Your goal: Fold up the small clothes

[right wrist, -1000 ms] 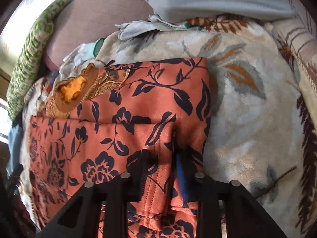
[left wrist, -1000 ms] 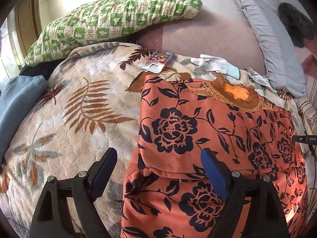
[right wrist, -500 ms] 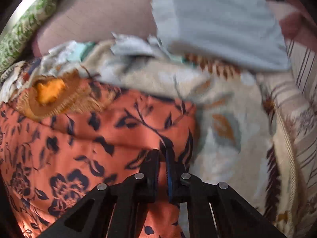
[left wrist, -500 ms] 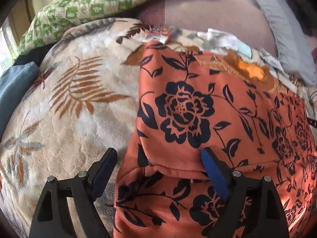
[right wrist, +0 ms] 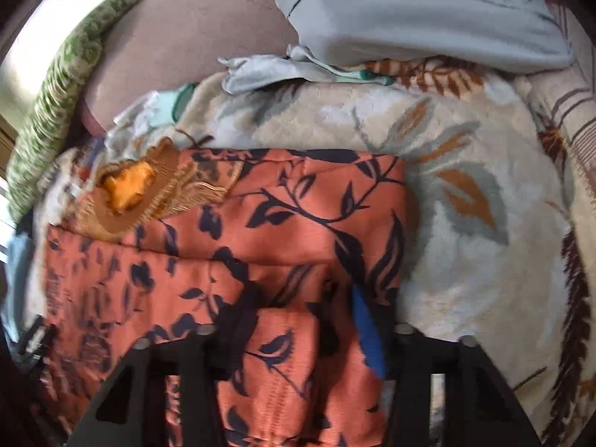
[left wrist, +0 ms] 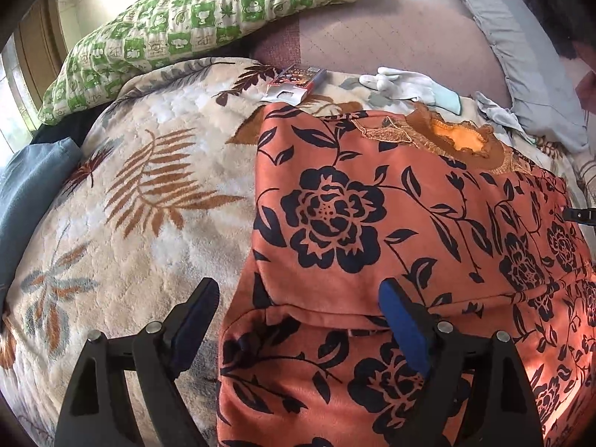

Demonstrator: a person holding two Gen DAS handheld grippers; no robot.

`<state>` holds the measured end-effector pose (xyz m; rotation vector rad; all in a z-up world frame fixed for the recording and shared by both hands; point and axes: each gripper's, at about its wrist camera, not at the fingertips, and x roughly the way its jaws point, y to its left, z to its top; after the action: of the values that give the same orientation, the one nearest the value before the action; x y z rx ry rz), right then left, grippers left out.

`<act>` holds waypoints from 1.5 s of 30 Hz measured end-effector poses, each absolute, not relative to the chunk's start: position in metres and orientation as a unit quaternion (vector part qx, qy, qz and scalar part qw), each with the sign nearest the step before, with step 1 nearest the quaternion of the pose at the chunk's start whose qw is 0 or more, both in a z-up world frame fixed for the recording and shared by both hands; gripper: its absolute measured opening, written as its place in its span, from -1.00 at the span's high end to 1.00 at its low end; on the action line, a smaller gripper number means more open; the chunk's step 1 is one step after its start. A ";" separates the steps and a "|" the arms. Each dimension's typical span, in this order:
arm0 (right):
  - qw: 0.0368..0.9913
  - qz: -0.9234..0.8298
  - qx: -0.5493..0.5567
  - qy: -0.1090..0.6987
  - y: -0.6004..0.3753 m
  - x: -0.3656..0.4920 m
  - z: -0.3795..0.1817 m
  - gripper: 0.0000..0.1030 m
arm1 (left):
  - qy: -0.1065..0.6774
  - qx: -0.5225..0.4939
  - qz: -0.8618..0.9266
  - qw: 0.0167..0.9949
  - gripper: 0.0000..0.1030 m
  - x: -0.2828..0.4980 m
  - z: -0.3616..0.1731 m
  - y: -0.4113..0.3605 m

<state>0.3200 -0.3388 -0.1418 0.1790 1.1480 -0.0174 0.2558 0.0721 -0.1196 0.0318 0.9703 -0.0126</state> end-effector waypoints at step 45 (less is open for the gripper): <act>0.850 0.049 0.264 0.453 -0.368 0.040 -0.079 -0.38 | 0.461 -0.125 0.092 0.874 -0.96 0.059 -0.076 0.165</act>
<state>0.0401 -0.3675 -0.0786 0.5565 0.9539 0.1041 0.0587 0.1651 -0.0762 -0.2608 0.9625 0.1912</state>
